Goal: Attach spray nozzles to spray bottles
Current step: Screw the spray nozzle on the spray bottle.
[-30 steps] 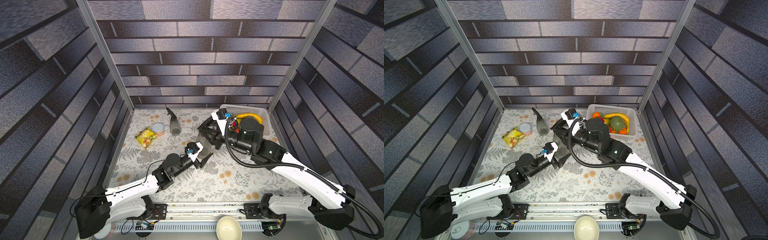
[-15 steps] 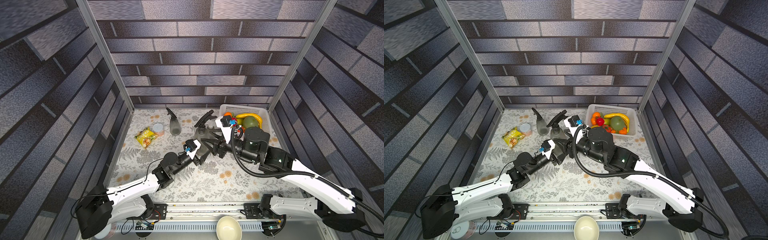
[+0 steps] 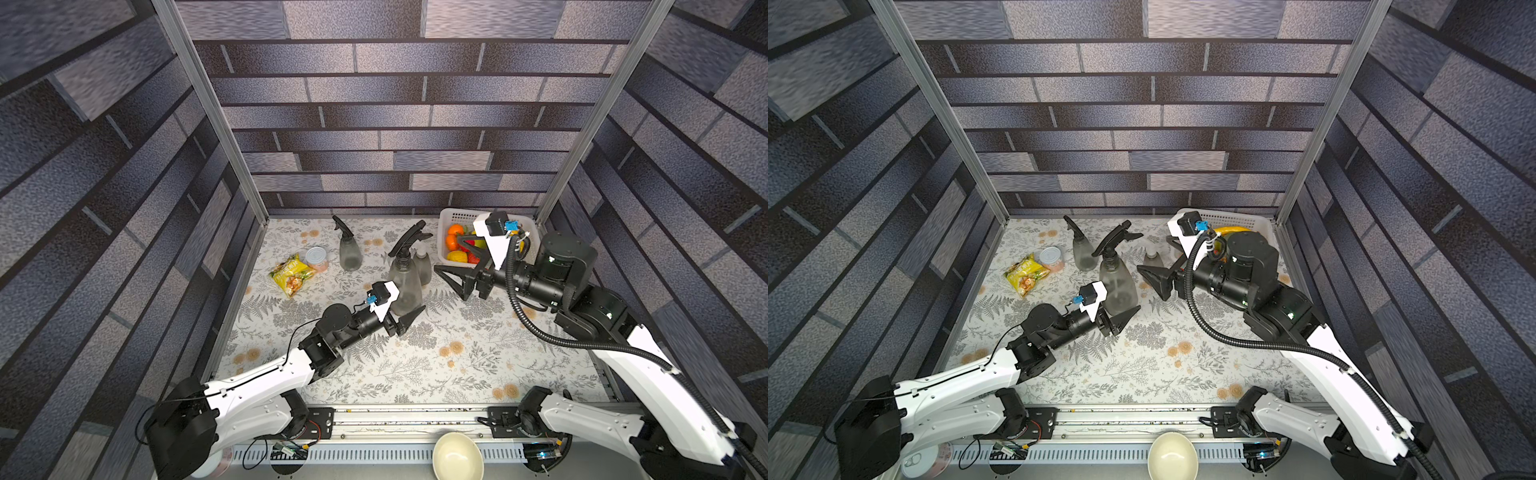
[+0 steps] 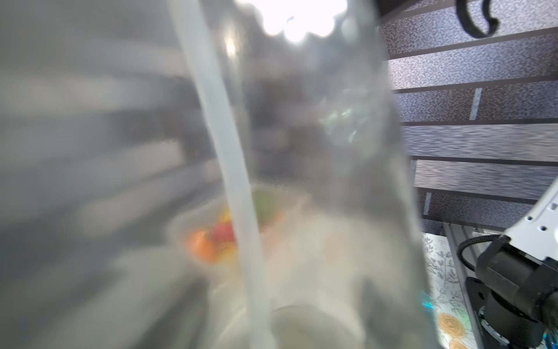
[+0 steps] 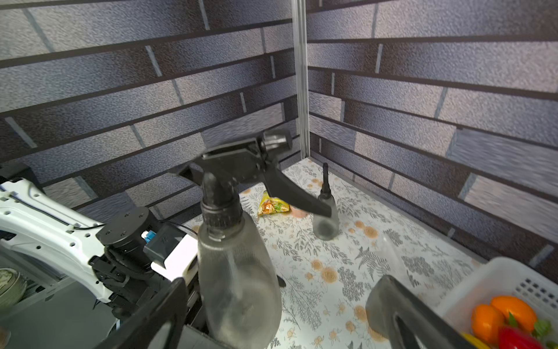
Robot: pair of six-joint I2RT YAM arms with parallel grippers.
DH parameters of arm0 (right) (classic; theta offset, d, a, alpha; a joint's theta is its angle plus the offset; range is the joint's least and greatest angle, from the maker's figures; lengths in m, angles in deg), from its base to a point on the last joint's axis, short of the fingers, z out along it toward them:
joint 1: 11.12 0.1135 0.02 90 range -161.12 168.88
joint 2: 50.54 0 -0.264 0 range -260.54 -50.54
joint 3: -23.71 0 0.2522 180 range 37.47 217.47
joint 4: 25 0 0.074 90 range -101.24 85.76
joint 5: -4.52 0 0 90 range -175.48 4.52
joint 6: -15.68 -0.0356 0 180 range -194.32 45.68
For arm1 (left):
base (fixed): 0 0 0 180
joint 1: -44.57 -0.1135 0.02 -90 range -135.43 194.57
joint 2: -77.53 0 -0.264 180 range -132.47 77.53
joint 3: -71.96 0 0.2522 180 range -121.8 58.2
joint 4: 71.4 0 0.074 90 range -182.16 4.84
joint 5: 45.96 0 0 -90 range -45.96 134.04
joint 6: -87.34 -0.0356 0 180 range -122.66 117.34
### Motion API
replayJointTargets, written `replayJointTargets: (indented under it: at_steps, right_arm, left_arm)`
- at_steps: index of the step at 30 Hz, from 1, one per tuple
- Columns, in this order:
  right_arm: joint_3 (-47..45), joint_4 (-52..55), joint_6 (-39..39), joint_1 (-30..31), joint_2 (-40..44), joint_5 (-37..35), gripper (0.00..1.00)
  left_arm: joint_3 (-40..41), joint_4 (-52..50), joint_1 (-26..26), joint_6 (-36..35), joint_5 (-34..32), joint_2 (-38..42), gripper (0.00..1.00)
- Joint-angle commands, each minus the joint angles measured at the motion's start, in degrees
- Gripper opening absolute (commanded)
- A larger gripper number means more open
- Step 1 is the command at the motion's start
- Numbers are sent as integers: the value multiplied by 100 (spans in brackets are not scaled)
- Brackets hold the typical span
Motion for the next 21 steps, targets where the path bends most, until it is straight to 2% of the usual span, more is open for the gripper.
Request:
replayJointTargets:
  at_steps: [1, 4, 8, 15, 21]
  right_arm:
    - [620, 343, 416, -323, -502, 1529, 100]
    - [1256, 792, 687, -344, -996, 1842, 100]
    - [1575, 964, 781, -339, -1355, 2062, 100]
    - [1356, 684, 367, -316, -1257, 2539, 89]
    - [1082, 933, 286, 42, -962, 2265, 77]
  left_arm:
    - [-213, -254, 106, 219, 423, 141, 78]
    - [-291, -353, 205, 183, 441, 141, 78]
    - [-344, -384, 239, 138, 456, 150, 78]
    - [-330, -342, 220, 78, 348, 126, 78]
    - [-234, -191, 22, 113, 236, 45, 78]
